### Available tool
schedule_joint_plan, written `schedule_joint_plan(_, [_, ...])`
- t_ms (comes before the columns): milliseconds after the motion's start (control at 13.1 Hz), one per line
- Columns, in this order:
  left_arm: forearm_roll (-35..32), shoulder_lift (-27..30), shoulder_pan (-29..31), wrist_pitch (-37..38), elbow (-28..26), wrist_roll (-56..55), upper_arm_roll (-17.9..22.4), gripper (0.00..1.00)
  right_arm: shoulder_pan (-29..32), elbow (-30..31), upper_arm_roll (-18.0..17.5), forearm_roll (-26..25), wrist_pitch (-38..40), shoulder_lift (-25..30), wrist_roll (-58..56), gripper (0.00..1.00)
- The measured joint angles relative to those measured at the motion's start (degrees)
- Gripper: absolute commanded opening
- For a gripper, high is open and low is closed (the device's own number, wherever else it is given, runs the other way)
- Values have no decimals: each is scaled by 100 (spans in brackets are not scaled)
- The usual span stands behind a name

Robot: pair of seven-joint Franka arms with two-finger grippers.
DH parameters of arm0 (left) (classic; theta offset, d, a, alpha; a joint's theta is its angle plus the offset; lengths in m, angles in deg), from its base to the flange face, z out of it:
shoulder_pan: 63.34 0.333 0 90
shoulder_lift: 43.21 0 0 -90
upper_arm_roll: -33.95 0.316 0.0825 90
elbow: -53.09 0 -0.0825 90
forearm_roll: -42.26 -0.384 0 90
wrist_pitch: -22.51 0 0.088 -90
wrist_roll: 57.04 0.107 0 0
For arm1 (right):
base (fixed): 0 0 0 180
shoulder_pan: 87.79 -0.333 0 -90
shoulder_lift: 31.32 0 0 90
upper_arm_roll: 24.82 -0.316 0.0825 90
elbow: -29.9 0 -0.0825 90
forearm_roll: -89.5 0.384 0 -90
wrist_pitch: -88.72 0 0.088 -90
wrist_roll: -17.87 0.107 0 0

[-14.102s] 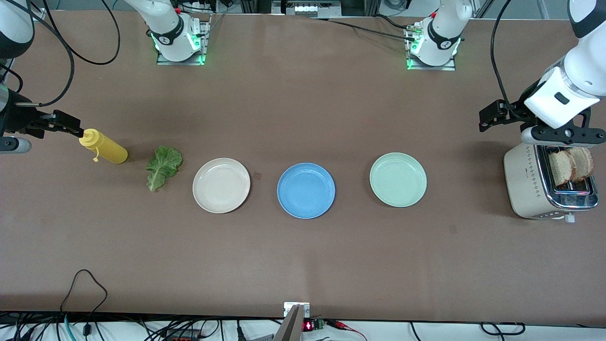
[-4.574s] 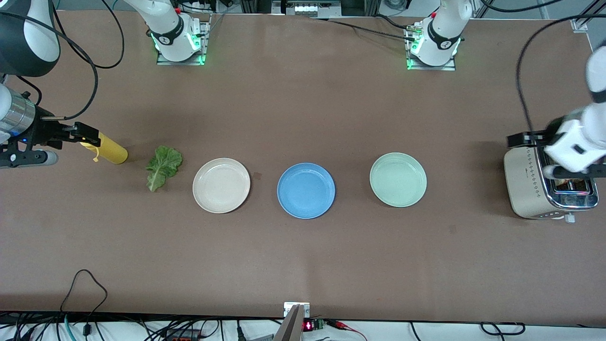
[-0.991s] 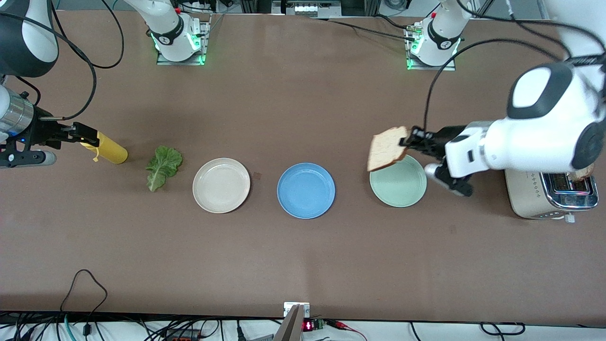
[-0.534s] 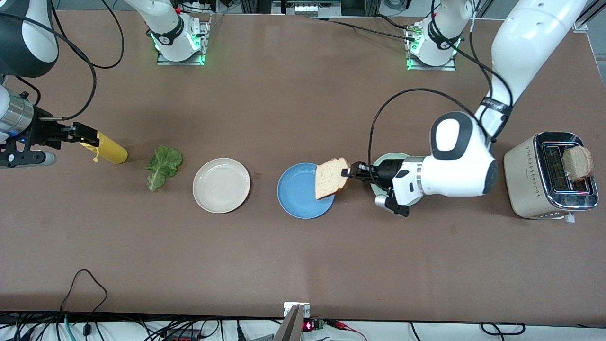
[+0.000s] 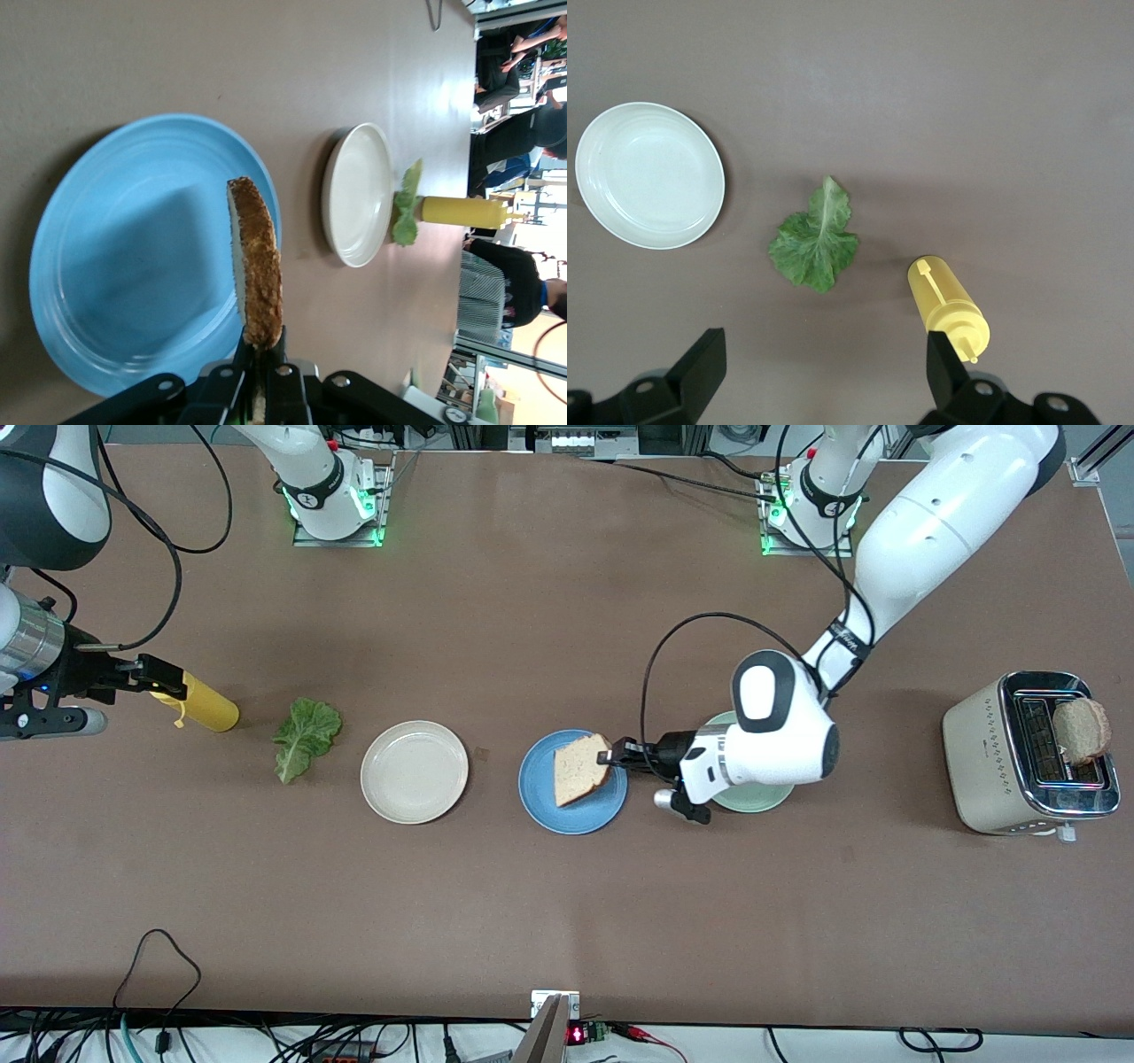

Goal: Make sandwich in blue plate with both arms
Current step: 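Lower the bread onto the blue plate while the right gripper reaches lettuce, then withdraw the left gripper toward the toaster while the right gripper lowers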

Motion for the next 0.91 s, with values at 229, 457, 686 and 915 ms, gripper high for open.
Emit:
schedule_joint_plan(229, [61, -267, -11, -106, 2, 267, 2, 99, -8, 4, -20, 0, 3, -150, -4, 100])
schedule_joint_plan(457, [77, -262, 45, -111, 51, 349, 8, 100, -29, 6, -42, 1, 3, -323, -7, 100])
schedule_joint_plan(686, [-226, -46, 199, 290, 110, 472, 172, 100, -85, 29, -48, 4, -28, -534, -6, 100])
schedule_joint_plan(915, [-1321, 466, 338, 1256, 197, 476, 455, 100, -103, 391, -51, 6, -657, -708, -2, 100])
